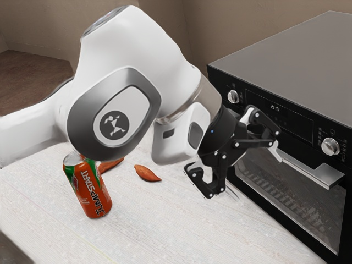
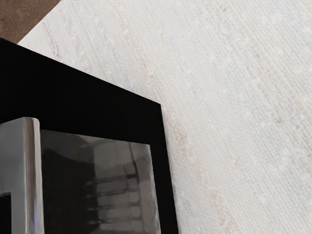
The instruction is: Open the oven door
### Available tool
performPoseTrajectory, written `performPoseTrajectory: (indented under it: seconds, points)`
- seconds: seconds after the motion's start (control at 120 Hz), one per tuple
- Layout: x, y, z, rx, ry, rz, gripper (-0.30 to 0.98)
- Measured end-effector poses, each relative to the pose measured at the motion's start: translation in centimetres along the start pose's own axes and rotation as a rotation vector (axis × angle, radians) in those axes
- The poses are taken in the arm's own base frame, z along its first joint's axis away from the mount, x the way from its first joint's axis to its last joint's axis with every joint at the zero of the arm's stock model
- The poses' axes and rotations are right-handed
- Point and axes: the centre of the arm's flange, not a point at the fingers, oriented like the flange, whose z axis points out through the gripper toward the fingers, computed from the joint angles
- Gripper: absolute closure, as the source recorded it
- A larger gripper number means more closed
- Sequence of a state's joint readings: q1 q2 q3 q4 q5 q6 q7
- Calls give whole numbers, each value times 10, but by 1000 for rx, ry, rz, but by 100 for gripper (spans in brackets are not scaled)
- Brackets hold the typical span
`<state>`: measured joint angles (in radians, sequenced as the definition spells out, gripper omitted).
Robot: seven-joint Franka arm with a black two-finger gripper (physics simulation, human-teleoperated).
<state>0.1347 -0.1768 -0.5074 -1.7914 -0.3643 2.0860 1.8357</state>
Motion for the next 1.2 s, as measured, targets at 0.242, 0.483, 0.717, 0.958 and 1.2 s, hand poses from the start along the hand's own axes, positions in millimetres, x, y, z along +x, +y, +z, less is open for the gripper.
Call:
performPoseTrajectory:
  seconds: [0.242,0.483,0.717,0.958,1.2]
  points:
    - [-21,-20,7,17,-43,-6,0]
    - [-21,-19,31,-28,-122,-3,0]
    - [-36,-22,52,-39,-110,-77,0]
    - [158,173,-146,217,-399,14,6]
    - [-238,21,-194,-15,-437,-975,2]
